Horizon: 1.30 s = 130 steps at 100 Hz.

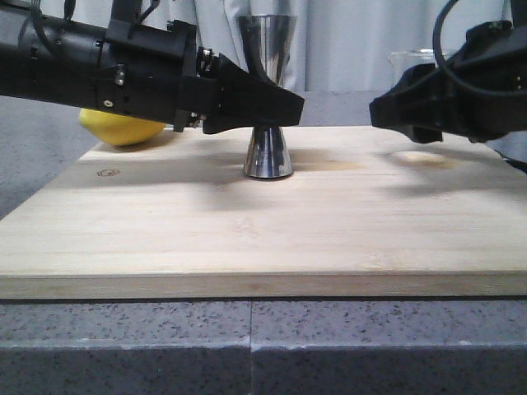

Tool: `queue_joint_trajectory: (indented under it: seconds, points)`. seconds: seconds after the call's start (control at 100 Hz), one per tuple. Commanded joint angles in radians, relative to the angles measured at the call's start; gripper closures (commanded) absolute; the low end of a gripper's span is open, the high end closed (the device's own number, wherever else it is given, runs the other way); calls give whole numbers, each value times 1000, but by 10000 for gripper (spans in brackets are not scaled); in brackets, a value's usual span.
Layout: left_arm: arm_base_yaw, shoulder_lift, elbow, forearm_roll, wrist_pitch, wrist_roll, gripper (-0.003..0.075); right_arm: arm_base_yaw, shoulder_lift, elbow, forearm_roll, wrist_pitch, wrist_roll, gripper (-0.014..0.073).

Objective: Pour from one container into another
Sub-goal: 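Lift the beaker with the right gripper and move it above the jigger, then tilt the beaker with the right gripper, pouring liquid into the jigger cup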

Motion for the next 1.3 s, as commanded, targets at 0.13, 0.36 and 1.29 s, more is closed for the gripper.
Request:
queue_joint_trajectory:
  seconds: [0.13,0.36,1.29]
  points:
    - [-9,-42,-26,-76,59,0,640,-5,-59,-176,-139,163,-7,316]
    - [-9,-42,-26,-76,59,0,640,1,-65,-313,-192,344,-7,316]
    - [-9,-42,-26,-76,59,0,640,186,-68,-482,-420,649,-7,316]
